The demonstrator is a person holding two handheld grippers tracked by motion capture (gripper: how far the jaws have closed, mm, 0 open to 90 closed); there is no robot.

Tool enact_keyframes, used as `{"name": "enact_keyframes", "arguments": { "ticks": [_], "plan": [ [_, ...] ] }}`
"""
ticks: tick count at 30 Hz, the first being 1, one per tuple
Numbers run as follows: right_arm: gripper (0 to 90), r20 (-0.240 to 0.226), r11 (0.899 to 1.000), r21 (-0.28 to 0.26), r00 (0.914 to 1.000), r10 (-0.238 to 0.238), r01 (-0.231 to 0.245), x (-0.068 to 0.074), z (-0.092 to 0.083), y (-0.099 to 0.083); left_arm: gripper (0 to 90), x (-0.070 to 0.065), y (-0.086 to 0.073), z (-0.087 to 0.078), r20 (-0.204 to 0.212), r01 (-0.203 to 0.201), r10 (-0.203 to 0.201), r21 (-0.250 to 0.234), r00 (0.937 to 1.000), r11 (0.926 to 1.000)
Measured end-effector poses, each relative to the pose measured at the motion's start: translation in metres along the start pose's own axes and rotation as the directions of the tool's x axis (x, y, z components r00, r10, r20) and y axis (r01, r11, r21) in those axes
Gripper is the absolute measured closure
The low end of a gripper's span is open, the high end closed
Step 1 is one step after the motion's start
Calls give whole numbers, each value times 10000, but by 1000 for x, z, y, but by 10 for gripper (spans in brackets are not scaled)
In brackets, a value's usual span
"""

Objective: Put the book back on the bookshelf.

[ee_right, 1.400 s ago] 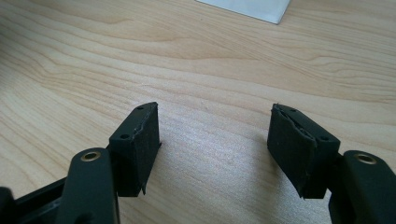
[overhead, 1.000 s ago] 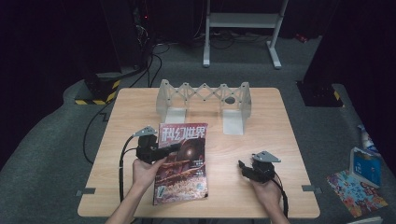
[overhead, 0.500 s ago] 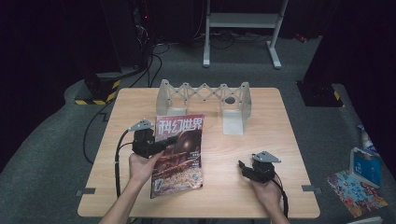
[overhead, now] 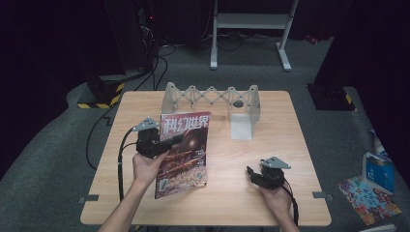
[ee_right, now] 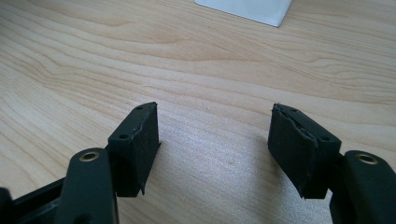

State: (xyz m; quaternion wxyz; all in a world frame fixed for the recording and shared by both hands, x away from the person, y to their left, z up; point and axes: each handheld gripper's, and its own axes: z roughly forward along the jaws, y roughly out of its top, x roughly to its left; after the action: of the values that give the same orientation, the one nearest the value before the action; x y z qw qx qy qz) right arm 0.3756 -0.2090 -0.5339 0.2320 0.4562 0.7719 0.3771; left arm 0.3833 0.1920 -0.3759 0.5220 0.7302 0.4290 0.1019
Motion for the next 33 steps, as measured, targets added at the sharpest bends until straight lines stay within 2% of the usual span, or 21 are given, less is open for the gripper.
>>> {"name": "enact_keyframes", "arguments": {
  "ticks": [7,14,20,33],
  "plan": [
    [336,-4,10000,5,10000,14,-14,0,0,0,840,2,8,-5,-369,-220,215,-142,9991,9997],
    [336,-15,10000,-2,10000,5,-5,0,0,0,840,5,14,-6,-695,-272,249,-328,9973,9991],
    [336,-24,10000,-12,10000,-6,6,0,0,0,840,5,21,-6,-951,-664,631,-324,9935,9973],
    [336,-22,10000,-2,10000,26,-26,1,0,0,840,12,32,-5,-1392,-715,647,-445,9881,9964]
  ]
}}
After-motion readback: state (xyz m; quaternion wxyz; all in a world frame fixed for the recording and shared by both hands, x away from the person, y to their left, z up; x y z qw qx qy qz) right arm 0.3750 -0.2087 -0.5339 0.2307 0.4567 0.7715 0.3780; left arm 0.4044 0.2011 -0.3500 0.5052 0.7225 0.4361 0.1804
